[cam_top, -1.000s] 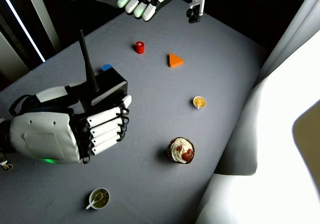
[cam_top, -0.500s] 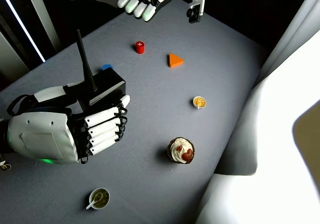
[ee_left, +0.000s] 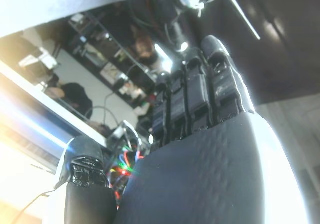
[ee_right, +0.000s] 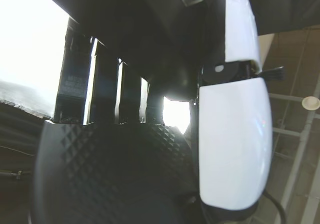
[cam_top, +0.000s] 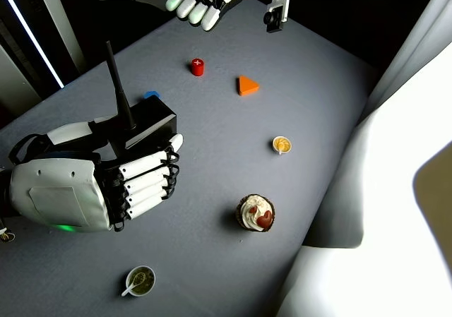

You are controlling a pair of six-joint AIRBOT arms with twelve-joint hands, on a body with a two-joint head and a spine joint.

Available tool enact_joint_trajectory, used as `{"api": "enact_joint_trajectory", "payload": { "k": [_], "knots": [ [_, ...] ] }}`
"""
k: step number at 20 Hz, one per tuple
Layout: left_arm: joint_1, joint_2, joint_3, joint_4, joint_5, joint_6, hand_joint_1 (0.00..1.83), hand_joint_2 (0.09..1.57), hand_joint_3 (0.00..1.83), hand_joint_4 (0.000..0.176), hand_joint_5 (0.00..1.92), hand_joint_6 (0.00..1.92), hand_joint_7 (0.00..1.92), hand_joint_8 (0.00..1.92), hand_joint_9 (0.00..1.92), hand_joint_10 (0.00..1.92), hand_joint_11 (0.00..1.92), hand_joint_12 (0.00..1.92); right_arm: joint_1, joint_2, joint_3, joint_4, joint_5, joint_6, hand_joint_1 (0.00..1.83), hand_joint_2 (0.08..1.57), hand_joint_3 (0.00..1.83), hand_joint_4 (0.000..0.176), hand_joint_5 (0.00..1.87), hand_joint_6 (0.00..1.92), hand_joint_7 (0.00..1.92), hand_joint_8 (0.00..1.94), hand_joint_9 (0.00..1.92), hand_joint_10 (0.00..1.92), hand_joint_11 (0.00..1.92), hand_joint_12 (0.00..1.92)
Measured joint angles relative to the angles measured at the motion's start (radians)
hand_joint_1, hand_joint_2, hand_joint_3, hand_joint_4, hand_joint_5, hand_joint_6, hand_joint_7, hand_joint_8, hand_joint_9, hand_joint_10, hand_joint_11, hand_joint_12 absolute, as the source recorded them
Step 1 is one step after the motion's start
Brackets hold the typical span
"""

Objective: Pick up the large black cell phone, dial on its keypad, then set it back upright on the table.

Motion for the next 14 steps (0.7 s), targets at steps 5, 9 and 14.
{"api": "enact_joint_trajectory", "payload": {
  "k": [5, 9, 14],
  "knots": [
    [0.000, 0.000, 0.002, 0.003, -0.002, 0.000, 0.01, 1.18, 0.00, 0.000, 0.15, 0.00, 0.18, 0.00, 0.13, 0.00, 0.00, 0.39, 0.000, 0.000, 0.002, -0.012, -0.003, 0.000, 0.90, 1.08, 0.00, 0.000, 0.74, 0.08, 0.77, 0.00, 0.78, 0.32, 0.58, 1.19],
    [0.000, 0.000, 0.002, 0.002, -0.002, 0.000, 0.04, 1.18, 0.00, 0.000, 0.17, 0.00, 0.20, 0.00, 0.15, 0.00, 0.00, 0.42, 0.000, 0.003, 0.004, -0.013, -0.004, 0.000, 0.79, 1.05, 0.00, 0.000, 0.58, 0.00, 0.53, 0.00, 0.57, 0.05, 0.28, 1.06],
    [0.000, 0.000, 0.004, 0.002, -0.002, 0.001, 0.05, 1.17, 0.00, 0.000, 0.18, 0.00, 0.22, 0.00, 0.16, 0.00, 0.00, 0.47, 0.000, 0.015, 0.003, -0.008, 0.006, 0.003, 0.56, 0.99, 0.00, 0.030, 0.23, 0.00, 0.25, 0.00, 0.28, 0.00, 0.00, 0.88]
  ]
}}
